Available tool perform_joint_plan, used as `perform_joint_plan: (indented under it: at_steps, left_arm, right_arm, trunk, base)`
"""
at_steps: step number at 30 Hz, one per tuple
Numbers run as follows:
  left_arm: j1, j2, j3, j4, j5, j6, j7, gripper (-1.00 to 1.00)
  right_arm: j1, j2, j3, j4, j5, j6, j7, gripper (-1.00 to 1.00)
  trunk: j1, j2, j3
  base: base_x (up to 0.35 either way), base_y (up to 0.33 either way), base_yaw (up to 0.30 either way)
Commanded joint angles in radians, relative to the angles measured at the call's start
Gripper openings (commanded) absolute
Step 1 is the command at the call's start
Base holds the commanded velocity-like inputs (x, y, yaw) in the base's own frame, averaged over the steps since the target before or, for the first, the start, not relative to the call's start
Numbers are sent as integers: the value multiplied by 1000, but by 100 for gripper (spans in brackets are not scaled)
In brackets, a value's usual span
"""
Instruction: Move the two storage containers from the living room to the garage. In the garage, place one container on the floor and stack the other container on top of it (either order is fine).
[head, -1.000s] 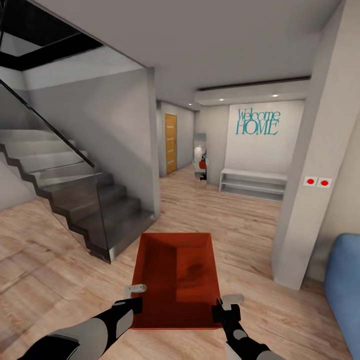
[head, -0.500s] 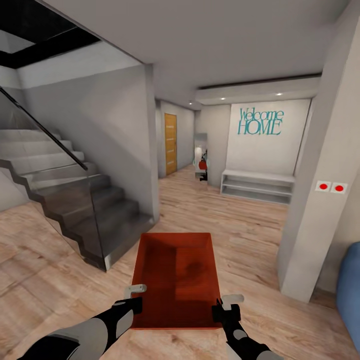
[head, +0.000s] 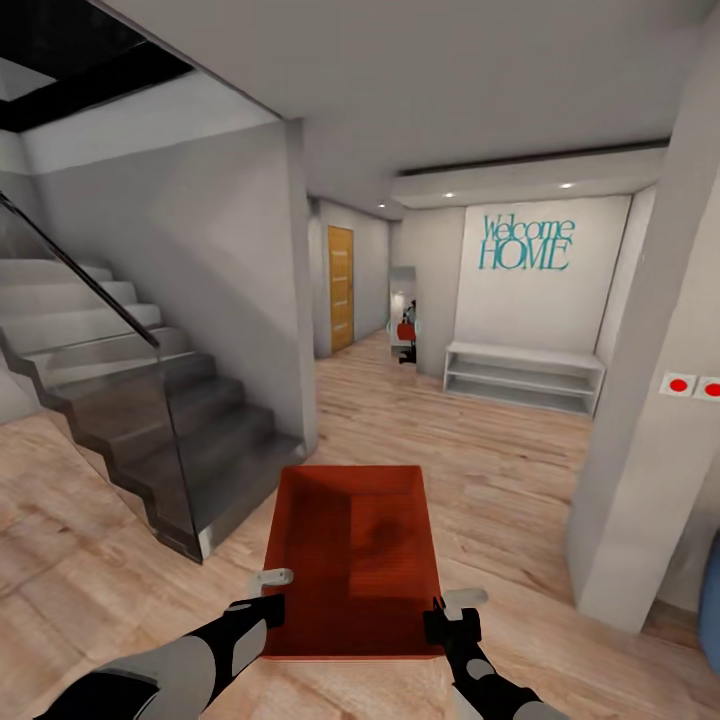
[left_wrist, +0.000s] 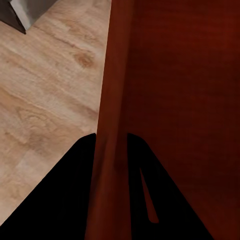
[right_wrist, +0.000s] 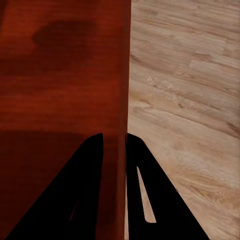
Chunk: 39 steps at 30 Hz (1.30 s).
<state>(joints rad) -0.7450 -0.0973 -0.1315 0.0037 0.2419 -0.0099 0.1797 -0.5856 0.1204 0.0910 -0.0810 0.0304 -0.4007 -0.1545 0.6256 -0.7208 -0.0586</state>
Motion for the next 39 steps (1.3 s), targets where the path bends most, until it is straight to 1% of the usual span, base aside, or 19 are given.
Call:
perform_joint_plan:
  at_steps: [1, 21, 26, 39]
  left_arm:
    - [-2, 4, 47, -4, -1, -1, 7, -100]
    - [-2, 4, 47, -4, -1, -1, 9, -100]
    - [-2, 4, 47, -4, -1, -1, 9, -100]
    - [-2, 4, 47, -4, -1, -1, 9, -100]
  right_arm:
    - [0, -8, 1, 8, -8, -3, -13, -100]
    - [0, -7, 1, 8, -8, -5, -15, -100]
    - [0, -7, 1, 8, -7, -6, -16, -100]
    - [0, -8, 1, 8, -7, -6, -16, -100]
  trunk:
    - [1, -1, -2]
    - [1, -1, -2]
    - [1, -1, -2]
    - [1, -1, -2]
  base:
    - [323, 0, 0]
    - [323, 0, -4]
    - [323, 0, -204]
    - [323, 0, -278]
